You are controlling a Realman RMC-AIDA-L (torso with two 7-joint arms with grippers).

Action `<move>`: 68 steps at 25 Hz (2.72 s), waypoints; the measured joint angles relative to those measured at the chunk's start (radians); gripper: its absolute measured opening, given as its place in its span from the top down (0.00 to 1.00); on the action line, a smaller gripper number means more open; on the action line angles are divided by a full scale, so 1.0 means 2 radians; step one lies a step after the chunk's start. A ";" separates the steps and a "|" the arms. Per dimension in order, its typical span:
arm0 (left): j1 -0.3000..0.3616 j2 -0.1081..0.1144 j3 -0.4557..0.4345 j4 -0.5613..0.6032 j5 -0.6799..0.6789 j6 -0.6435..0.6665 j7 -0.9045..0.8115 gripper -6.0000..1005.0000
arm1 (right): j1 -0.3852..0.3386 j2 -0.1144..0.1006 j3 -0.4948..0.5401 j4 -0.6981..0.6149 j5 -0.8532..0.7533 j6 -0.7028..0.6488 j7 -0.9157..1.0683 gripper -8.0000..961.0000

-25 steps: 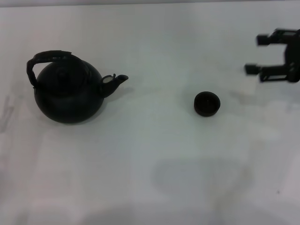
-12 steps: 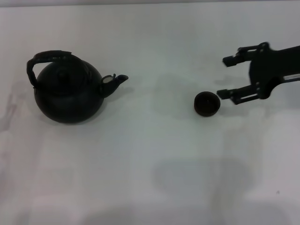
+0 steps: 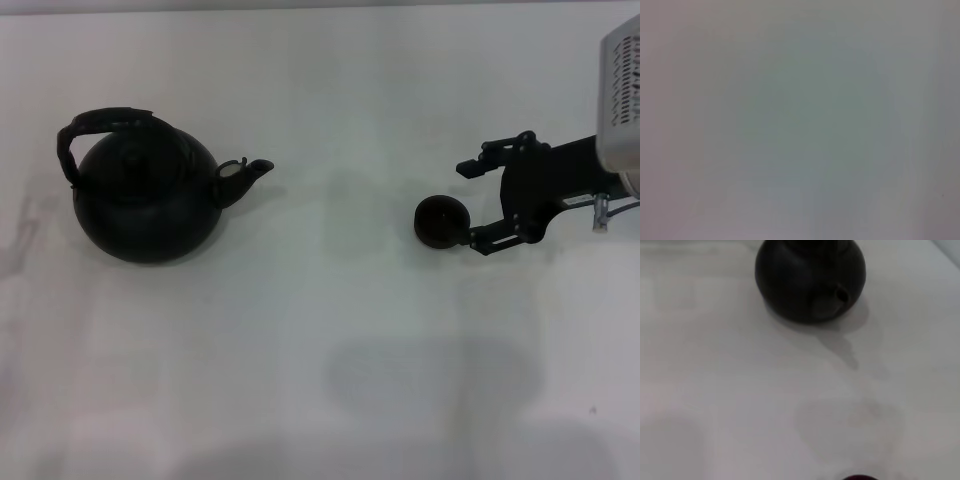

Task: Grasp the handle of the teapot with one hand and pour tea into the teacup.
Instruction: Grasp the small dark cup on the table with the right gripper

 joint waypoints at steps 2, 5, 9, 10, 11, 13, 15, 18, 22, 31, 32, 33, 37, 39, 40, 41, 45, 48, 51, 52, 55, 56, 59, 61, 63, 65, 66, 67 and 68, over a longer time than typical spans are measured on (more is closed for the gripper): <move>-0.002 0.000 0.000 0.000 0.000 0.000 0.000 0.13 | 0.001 0.000 -0.004 0.005 -0.005 -0.009 0.000 0.12; -0.005 0.000 0.000 0.000 0.000 -0.001 0.001 0.13 | 0.001 0.000 -0.011 0.011 -0.013 -0.025 -0.001 0.12; -0.006 0.000 0.001 0.000 0.000 -0.003 0.001 0.13 | 0.004 0.000 -0.034 0.016 -0.028 -0.047 0.003 0.12; -0.006 0.000 0.001 -0.001 0.000 -0.004 0.001 0.13 | 0.005 0.000 -0.041 0.017 -0.032 -0.052 0.004 0.12; -0.006 0.000 0.001 -0.001 0.001 -0.004 0.001 0.13 | 0.006 0.000 -0.044 0.019 -0.034 -0.054 0.004 0.12; -0.006 0.000 0.000 -0.003 0.001 -0.005 0.001 0.13 | 0.009 0.001 -0.050 0.024 -0.036 -0.057 0.005 0.12; -0.006 0.000 0.000 -0.003 0.000 -0.005 0.001 0.13 | 0.012 0.001 -0.051 0.029 -0.036 -0.056 0.006 0.12; -0.008 0.001 0.000 -0.003 -0.002 -0.005 0.001 0.13 | 0.014 0.001 -0.055 0.031 -0.036 -0.053 0.009 0.12; -0.012 0.000 -0.001 -0.001 -0.003 -0.005 0.001 0.13 | 0.015 0.001 -0.060 0.031 -0.033 -0.053 0.010 0.11; -0.016 0.000 -0.001 -0.001 -0.002 -0.006 0.001 0.13 | 0.017 0.002 -0.065 0.037 -0.030 -0.058 0.016 0.12; -0.016 0.000 -0.001 -0.001 -0.002 -0.006 0.001 0.13 | 0.017 0.002 -0.065 0.038 -0.030 -0.059 0.016 0.12; -0.016 0.000 -0.001 -0.001 -0.002 -0.006 0.001 0.13 | 0.017 0.002 -0.065 0.040 -0.029 -0.060 0.016 0.12; -0.018 0.000 0.001 -0.002 0.000 -0.006 0.001 0.13 | 0.018 0.002 -0.065 0.048 -0.024 -0.064 0.016 0.12; -0.018 0.000 0.001 -0.003 0.000 -0.006 0.001 0.13 | 0.018 0.002 -0.065 0.052 -0.024 -0.065 0.016 0.12; -0.019 0.000 0.002 -0.003 0.000 -0.006 0.001 0.13 | 0.018 0.002 -0.065 0.055 -0.024 -0.066 0.016 0.12; -0.019 0.000 0.002 -0.003 0.000 -0.006 0.001 0.13 | 0.018 0.002 -0.065 0.057 -0.024 -0.068 0.016 0.12; -0.018 0.000 0.003 -0.002 0.001 -0.005 0.001 0.13 | 0.019 0.002 -0.069 0.059 -0.018 -0.075 0.016 0.12; -0.016 0.000 0.003 -0.001 0.001 -0.005 0.001 0.13 | 0.020 0.002 -0.070 0.058 -0.013 -0.076 0.016 0.12; -0.016 0.000 0.003 0.000 0.001 -0.005 0.001 0.13 | 0.020 0.002 -0.070 0.056 -0.012 -0.076 0.016 0.12; -0.015 0.000 0.003 0.000 0.001 -0.005 0.001 0.13 | 0.020 0.002 -0.070 0.056 -0.012 -0.075 0.017 0.12; -0.015 0.000 0.003 0.000 0.001 -0.005 0.001 0.13 | 0.020 0.002 -0.070 0.057 -0.011 -0.073 0.017 0.12; -0.015 0.000 0.003 0.000 0.001 -0.005 0.001 0.13 | 0.020 0.002 -0.070 0.057 -0.011 -0.072 0.017 0.12; -0.015 0.000 0.003 -0.001 0.001 -0.005 0.001 0.13 | 0.020 0.002 -0.072 0.058 -0.006 -0.066 0.017 0.12; -0.015 0.000 0.003 -0.001 0.001 -0.004 0.001 0.13 | 0.020 0.002 -0.076 0.058 -0.002 -0.062 0.017 0.12; -0.015 0.000 0.003 -0.001 0.001 -0.004 0.001 0.13 | 0.020 0.002 -0.078 0.058 0.001 -0.061 0.017 0.12; -0.015 0.000 0.003 -0.001 0.001 -0.004 0.001 0.13 | 0.020 0.002 -0.078 0.058 0.006 -0.060 0.017 0.12; -0.015 0.000 0.003 -0.001 0.001 -0.004 0.001 0.13 | 0.020 0.002 -0.078 0.059 0.008 -0.060 0.017 0.12; -0.015 0.000 0.003 -0.001 0.001 -0.004 0.001 0.13 | 0.020 0.002 -0.079 0.059 0.009 -0.061 0.017 0.12; -0.016 0.000 0.003 -0.001 0.001 -0.004 0.001 0.13 | 0.020 0.002 -0.079 0.059 0.010 -0.062 0.017 0.12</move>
